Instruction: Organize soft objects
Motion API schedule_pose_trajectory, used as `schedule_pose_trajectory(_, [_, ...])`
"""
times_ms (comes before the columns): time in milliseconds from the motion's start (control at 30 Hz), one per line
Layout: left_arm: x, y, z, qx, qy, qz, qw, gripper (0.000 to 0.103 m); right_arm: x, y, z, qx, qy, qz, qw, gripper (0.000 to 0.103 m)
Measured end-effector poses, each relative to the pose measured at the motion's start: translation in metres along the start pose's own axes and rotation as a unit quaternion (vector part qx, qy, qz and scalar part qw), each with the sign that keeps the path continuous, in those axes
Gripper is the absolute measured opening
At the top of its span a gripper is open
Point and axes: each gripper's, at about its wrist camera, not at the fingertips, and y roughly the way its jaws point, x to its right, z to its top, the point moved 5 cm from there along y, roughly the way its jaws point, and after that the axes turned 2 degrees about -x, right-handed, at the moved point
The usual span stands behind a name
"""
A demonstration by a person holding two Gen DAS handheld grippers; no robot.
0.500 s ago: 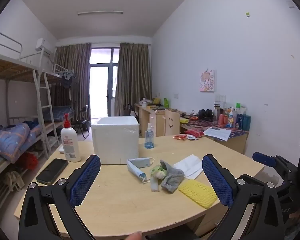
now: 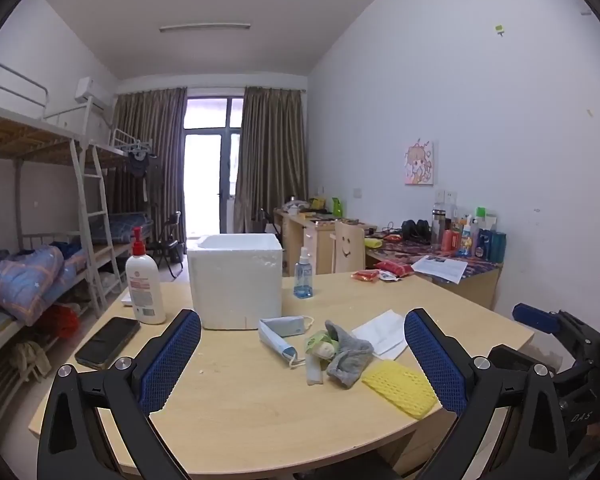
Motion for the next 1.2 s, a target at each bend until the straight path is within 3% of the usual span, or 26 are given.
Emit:
schedule_pose_trajectory(333, [0.002, 0.004, -0.0015, 0.004, 0.007, 0.001, 1.0, 0.102, 0.0031, -0.0027, -0.0016, 0.001, -0.005, 0.0, 1.0, 0.103])
schedule_pose_trajectory(733, [-0.0057, 0.0036, -0.0006, 0.001, -0.025, 0.002, 0.9997, 0.102, 0.001, -0.0019, -0.0023, -0.001, -0.007, 0.002, 1.0, 0.103])
schedule_pose_trajectory(1200, [-0.006, 0.0065, -0.0019, 0.001, -0.015, 0.014, 0.9998, 0.102, 0.0026, -0.0007, -0.003, -0.004, -0.005, 0.001, 1.0, 0.103])
